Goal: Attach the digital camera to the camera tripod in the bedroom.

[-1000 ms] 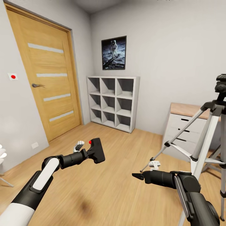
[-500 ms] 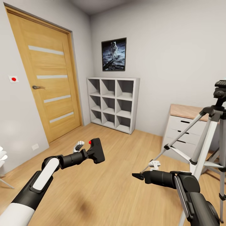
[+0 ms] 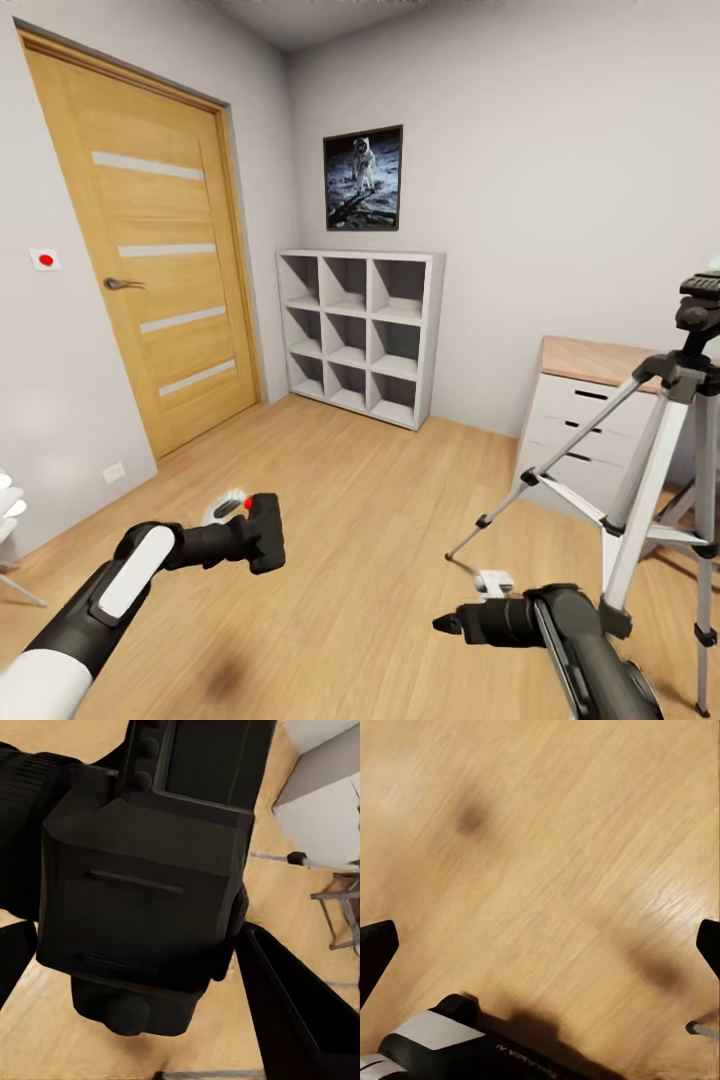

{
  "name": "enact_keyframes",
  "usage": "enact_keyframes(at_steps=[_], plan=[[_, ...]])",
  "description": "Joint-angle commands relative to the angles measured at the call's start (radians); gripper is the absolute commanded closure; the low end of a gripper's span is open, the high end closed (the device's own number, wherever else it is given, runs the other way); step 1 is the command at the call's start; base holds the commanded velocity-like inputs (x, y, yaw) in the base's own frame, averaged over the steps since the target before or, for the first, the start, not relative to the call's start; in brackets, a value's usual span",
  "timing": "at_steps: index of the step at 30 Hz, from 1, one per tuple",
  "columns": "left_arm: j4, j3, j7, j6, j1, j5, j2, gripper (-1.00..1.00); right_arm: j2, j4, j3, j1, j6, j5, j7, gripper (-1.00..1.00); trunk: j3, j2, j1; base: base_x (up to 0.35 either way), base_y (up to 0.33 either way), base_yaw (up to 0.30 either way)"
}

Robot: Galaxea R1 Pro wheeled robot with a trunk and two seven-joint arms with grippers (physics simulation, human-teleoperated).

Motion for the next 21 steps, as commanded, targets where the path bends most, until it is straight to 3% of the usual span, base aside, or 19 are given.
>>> enact_keyframes(at_steps=[1,4,6,10,13,15,21], plan=[[0.058,-0.003,0.012,-0.003,-0.001,0.019,0.011,1.00,-0.002,0.073,-0.003,-0.001,-0.033,0.022,0.000,-1.00,0.002,0.007,-0.004,0.000,0.000,0.000],[0.171,-0.005,0.014,-0.008,0.000,0.015,0.019,1.00,-0.005,0.182,-0.005,-0.001,-0.086,0.038,-0.016,-1.00,0.012,0.028,-0.016,0.000,0.000,0.000],[0.295,-0.007,0.014,-0.023,-0.001,0.008,0.020,1.00,-0.007,0.286,-0.006,-0.001,-0.135,0.051,-0.040,-1.00,0.018,0.042,-0.023,0.000,0.000,0.000],[0.444,-0.021,0.013,-0.083,-0.001,-0.012,0.010,1.00,-0.008,0.414,-0.006,-0.001,-0.207,0.063,-0.094,-1.00,0.030,0.070,-0.039,0.000,0.000,0.000],[0.565,-0.060,0.012,-0.182,0.000,-0.051,-0.012,1.00,-0.008,0.533,-0.006,-0.001,-0.295,0.067,-0.162,-1.00,0.040,0.091,-0.050,0.000,0.000,0.000],[0.706,-0.114,0.010,-0.302,-0.001,-0.105,-0.042,1.00,-0.008,0.663,-0.005,-0.001,-0.404,0.069,-0.243,-1.00,0.046,0.105,-0.058,0.000,0.000,0.000],[0.894,-0.145,-0.002,-0.414,-0.001,-0.150,-0.092,1.00,-0.009,0.810,-0.006,-0.001,-0.509,0.070,-0.322,-1.00,0.065,0.147,-0.081,0.000,0.000,0.000]])
